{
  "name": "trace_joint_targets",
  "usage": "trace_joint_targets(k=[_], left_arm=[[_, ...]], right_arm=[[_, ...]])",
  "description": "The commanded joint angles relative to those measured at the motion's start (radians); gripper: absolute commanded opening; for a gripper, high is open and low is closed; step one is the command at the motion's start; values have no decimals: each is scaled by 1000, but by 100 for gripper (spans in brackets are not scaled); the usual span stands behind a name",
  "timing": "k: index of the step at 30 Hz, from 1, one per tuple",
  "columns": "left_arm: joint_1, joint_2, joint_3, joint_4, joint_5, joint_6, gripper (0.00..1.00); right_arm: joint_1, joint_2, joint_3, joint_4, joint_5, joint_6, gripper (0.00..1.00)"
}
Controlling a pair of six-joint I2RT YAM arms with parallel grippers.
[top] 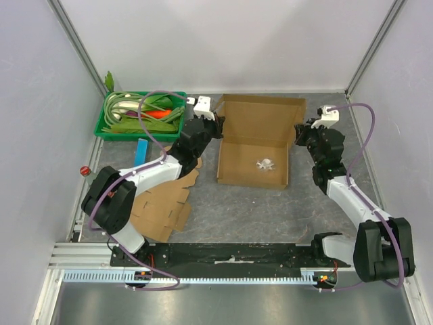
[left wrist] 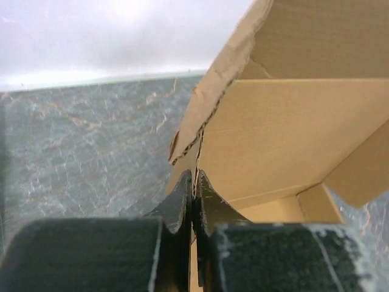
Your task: Fold the paper box
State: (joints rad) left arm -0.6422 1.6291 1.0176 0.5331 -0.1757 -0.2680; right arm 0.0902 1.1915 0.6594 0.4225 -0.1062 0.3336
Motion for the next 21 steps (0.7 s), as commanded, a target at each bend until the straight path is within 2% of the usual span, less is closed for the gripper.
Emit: trace_joint_targets(k=[1,4,8,14,16,18,21], left_arm=[[-60,9,-66,321,-47,-17,2],[-66,2,-112,346,-41,-20,2],[-89,12,-172,457,-27,-8,2],[-132,35,-240,527,-33,-30,2],[-148,32,-257,536,-54,-31,2],[-151,22,-248,495,-65,-27,2],[-151,11,-247,492,-88,-25,2]], right_arm=[[100,-47,-82,264,123,47,0],[141,-82,-196,392,189,-14,0],[172,-87,-346,628,187,-64,0],[220,-116,-438,653,261,-27,0],[224,-128,-403,604,261,-21,0],[230,-141,-327,481,286,-15,0],[252,-150,-299,469,324,13,0]])
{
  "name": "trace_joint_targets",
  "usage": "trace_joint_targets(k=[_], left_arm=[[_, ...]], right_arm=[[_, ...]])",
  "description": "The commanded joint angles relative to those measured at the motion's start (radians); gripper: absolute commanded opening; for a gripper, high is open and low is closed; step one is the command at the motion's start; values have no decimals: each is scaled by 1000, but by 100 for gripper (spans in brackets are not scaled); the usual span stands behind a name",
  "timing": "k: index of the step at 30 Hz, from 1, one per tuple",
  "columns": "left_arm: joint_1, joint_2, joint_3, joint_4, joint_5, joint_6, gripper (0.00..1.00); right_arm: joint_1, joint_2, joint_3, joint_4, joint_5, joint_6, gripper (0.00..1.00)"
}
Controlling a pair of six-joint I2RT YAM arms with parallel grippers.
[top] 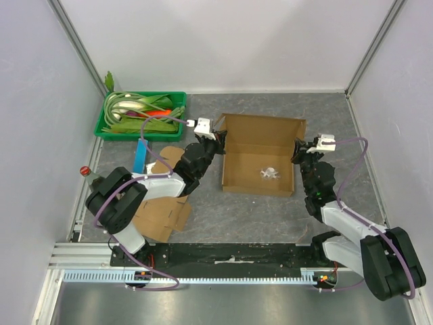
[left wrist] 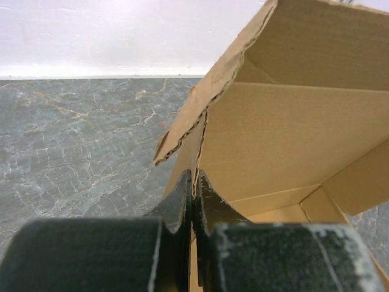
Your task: Fold the paper box
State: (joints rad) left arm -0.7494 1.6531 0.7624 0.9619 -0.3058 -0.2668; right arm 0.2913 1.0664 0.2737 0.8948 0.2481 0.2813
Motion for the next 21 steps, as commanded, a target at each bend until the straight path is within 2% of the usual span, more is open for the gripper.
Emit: trace_joint_targets(k=[1,7,14,21], left_arm=[[-44,-12,8,84,45,-25,2],[-38,48,67,150,28,43,2],[-5,100,130,141,63,25,2],[-5,125,23,262,117,-14,2]], right_arm=[[60,-11,78,31,-30,67,0],[65,142,42,347,-43,41,0],[75,268,87,421,-76,65,0],[92,279,9,457,-95,52,0]])
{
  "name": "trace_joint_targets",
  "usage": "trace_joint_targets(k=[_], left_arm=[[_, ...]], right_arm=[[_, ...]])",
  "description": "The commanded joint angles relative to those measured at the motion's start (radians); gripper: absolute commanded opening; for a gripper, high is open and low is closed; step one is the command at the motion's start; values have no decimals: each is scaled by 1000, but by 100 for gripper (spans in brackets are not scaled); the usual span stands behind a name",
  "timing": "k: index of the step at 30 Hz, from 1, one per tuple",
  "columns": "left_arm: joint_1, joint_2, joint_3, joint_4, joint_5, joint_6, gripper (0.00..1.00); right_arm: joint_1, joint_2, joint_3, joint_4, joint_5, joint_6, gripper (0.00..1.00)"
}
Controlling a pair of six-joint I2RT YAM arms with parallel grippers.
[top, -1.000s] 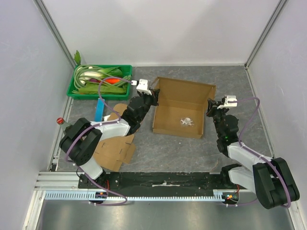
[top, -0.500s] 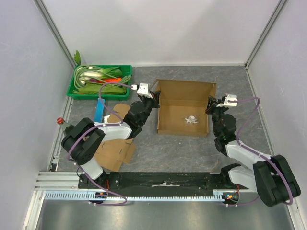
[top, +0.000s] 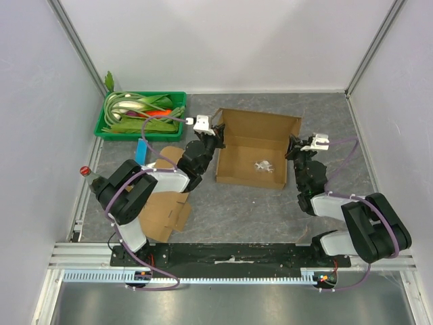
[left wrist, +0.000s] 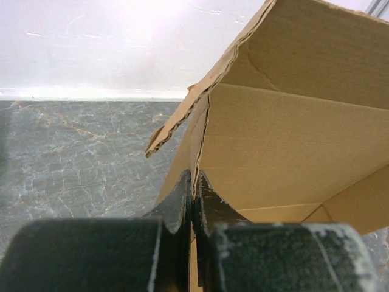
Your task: Fold the paper box
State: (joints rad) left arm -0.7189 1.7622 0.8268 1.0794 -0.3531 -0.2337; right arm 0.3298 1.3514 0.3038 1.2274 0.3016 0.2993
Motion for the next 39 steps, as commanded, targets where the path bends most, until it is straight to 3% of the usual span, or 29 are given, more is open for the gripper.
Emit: trace_joint_targets(k=[1,13,27,32,36,39], left_arm=[[-37,19,-51,154,167,-53,2],[-51,37,-201,293,183,-32,2],[-70,79,-339,451,154,28,2],[-70,74,-362,448,143,-39,2],[-70,100,-397,490,118,-91,2],[-70,114,-407,525,138,-102,2]], right_arm=[[57,-6,-29,130,-150,29,0],[74,-100,-118,-28,-191,-6,0],[98,-178,-200,-155,-150,81,0],[121,-189,-209,-273,-113,153,0],[152,-210,-259,-259,-56,198,0],[160,-279,-253,-394,-48,208,6]])
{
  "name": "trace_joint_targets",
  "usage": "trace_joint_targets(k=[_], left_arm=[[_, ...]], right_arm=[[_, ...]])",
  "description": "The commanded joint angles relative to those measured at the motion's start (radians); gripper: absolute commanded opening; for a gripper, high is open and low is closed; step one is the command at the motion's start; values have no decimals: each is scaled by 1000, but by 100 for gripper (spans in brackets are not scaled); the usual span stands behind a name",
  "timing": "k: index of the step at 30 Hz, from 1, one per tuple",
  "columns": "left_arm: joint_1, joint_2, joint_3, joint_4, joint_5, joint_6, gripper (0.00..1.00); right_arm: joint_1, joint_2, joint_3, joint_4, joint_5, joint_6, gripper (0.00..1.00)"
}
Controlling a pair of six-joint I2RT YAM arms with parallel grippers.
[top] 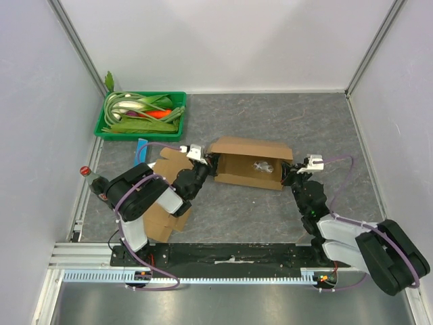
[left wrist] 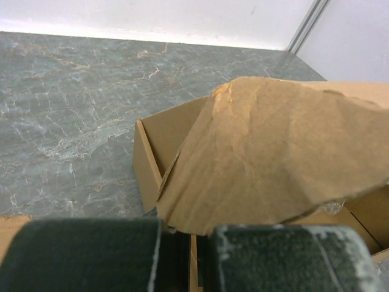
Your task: Fold the paper box
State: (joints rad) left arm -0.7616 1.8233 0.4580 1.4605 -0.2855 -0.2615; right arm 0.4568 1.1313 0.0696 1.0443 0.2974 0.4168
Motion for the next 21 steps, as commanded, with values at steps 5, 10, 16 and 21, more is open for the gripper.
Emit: trace_joint_targets(k=[5,10,16,21], left_arm=[[-30,56,-48,161,74,-79,2],[-38,60,-47,172,69,-58,2],[-50,57,-44,170,59,-25,2],[-54,85,-39,170,45,-25,2]], right_arm=[[34,-264,114,-675,20,137,36],[36,-428,229,-1171,2,213,87],[34,-596,355,-1576,-206,401,98],[34,-700,400,-1636,-470,530,98]])
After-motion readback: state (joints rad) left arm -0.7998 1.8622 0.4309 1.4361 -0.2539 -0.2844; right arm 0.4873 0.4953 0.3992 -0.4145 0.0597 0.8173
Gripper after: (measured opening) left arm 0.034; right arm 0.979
